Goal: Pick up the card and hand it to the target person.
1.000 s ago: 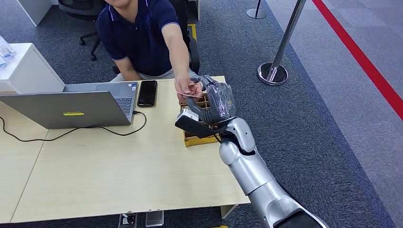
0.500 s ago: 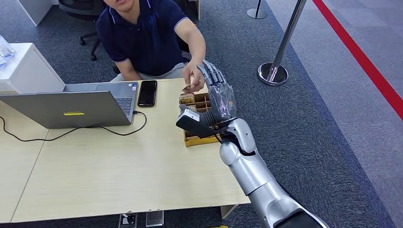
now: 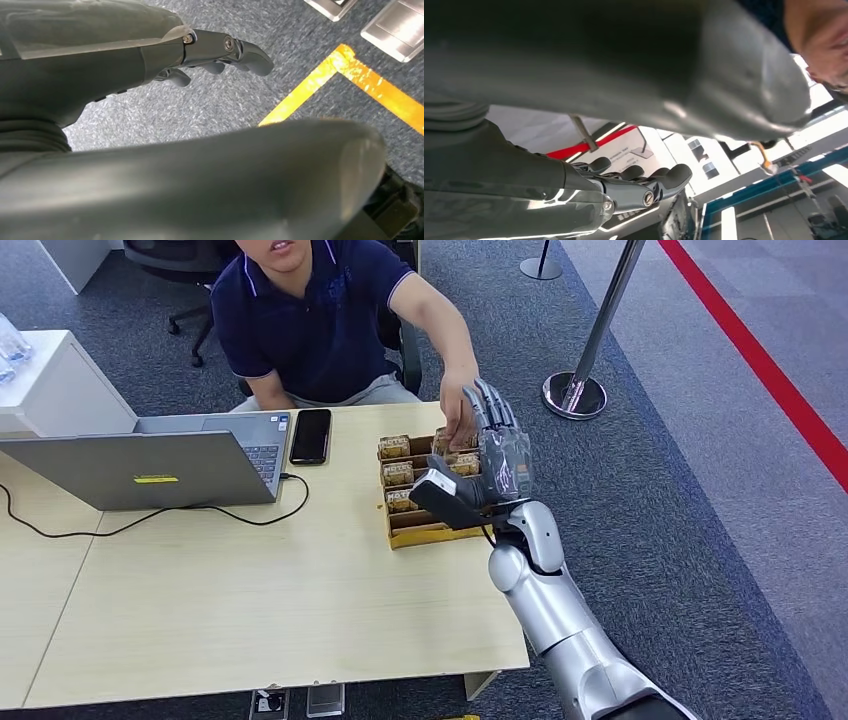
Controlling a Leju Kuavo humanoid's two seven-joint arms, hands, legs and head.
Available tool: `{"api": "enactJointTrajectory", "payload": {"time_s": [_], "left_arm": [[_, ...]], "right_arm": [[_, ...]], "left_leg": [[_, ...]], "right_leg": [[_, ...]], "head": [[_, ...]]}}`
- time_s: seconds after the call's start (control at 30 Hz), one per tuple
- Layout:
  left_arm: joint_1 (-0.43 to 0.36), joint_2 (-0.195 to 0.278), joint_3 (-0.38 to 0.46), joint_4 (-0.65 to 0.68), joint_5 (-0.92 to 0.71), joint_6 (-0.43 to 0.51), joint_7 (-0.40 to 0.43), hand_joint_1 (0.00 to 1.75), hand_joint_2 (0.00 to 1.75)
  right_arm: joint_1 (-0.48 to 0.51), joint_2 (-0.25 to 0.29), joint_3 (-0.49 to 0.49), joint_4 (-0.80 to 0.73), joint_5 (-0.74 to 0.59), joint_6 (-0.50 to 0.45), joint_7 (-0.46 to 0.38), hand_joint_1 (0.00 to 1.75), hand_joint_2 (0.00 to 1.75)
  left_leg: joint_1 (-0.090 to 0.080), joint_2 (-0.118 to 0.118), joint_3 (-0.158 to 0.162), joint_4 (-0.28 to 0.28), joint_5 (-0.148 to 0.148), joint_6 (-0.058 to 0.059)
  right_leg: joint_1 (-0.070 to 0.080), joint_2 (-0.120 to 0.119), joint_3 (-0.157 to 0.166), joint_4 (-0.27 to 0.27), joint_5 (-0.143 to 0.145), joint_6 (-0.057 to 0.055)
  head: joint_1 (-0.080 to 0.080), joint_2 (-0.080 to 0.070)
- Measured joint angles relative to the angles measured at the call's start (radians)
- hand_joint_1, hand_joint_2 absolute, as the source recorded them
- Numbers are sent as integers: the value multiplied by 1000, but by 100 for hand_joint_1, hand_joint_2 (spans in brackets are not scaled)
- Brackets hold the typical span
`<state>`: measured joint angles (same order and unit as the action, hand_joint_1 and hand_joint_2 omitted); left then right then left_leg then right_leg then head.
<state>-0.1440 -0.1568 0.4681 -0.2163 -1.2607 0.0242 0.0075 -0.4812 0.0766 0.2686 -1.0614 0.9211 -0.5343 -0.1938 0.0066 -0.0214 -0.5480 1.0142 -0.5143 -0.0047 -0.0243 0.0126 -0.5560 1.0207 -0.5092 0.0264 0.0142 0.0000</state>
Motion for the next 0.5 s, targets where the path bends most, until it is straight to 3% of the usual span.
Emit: {"api": "enactJointTrajectory", "payload": {"time_s": [0.27, 0.5], "left_arm": [[12, 0, 3, 0, 4, 5, -7, 0, 0], [19, 0, 5, 0, -5, 6, -2, 0, 0]], "right_arm": [[93, -64, -131, 93, -13, -34, 28, 0, 0], [231, -103, -328, 204, -72, -64, 35, 0, 0]], "left_leg": [[0, -1, -1, 0, 0, 0], [0, -2, -3, 0, -1, 0]], "right_leg": [[0, -1, -1, -1, 0, 0], [0, -1, -2, -1, 0, 0]], "head": [[-1, 0], [0, 0]]}}
